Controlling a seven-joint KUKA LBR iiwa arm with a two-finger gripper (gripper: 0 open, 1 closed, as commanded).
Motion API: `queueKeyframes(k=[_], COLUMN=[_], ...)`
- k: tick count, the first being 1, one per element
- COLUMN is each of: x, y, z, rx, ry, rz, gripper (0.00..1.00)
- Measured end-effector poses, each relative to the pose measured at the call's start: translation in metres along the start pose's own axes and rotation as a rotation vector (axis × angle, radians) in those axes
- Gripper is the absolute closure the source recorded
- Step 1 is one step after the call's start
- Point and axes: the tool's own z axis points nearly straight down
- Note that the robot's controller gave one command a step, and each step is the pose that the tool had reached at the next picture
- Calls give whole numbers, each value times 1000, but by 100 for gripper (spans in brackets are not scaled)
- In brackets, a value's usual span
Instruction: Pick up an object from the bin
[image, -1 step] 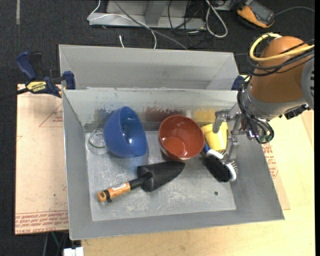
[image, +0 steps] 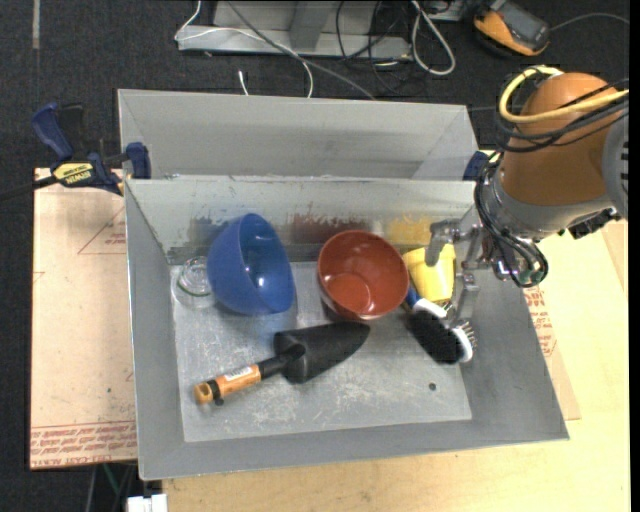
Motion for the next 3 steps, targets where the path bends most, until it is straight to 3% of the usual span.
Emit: queueKeyframes(k=[1, 2, 3], x=[-8, -31, -31], y=[5, -3, 4], z=[17, 45, -35], rx=[2, 2, -1], ry=[-9, -11, -6], rz=[19, -115, -38], gripper=[0, 0, 0])
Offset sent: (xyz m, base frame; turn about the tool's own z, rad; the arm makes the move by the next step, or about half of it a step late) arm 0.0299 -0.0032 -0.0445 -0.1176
